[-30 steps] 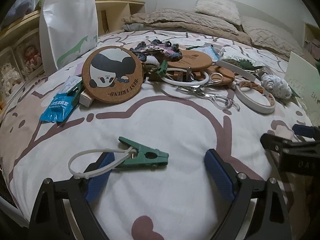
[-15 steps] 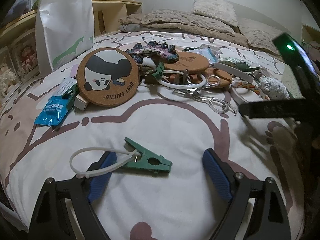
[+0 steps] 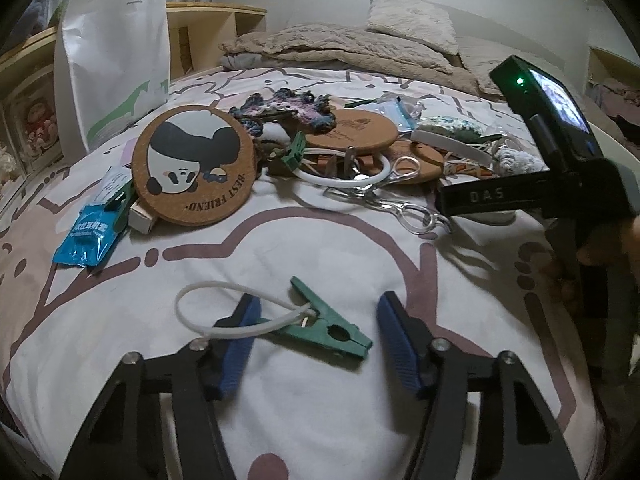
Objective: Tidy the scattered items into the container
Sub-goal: 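Close left gripper on green clothespin while right gripper grasps white tape roll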
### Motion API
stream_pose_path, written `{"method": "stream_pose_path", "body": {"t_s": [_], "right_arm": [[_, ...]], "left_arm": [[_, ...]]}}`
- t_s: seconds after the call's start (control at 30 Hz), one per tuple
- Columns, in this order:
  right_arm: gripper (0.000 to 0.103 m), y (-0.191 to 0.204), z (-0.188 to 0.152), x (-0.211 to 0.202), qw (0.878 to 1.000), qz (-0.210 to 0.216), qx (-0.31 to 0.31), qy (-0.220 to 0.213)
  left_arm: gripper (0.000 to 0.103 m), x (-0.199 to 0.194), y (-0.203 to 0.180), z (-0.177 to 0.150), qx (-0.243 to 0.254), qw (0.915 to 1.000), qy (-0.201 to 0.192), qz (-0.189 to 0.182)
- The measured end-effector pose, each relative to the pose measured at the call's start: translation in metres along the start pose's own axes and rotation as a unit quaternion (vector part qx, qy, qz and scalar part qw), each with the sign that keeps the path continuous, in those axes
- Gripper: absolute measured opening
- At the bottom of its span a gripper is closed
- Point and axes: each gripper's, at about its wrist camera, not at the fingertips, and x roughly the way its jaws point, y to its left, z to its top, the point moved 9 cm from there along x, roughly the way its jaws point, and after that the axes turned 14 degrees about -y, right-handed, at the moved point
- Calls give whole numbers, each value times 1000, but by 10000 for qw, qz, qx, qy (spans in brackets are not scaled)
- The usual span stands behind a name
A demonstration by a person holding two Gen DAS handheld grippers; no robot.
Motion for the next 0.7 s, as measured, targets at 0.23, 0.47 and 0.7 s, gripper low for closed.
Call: {"method": "stream_pose_path", "body": {"t_s": [0.23,0.47,0.7], "right_arm": [[95,3,2,-6,9996,-34,-145,-258],[89,8,0,-15,9985,-118,-284,-448],[89,9,-10,-24,9990,-88,-122,-432]], "left_arm": [[53,0,1,0,-111,9999,-9,-123],[53,-1,0,0,-104,9999,-13,-130],[53,-1,0,0,-106,9999,-11,-135]]}}
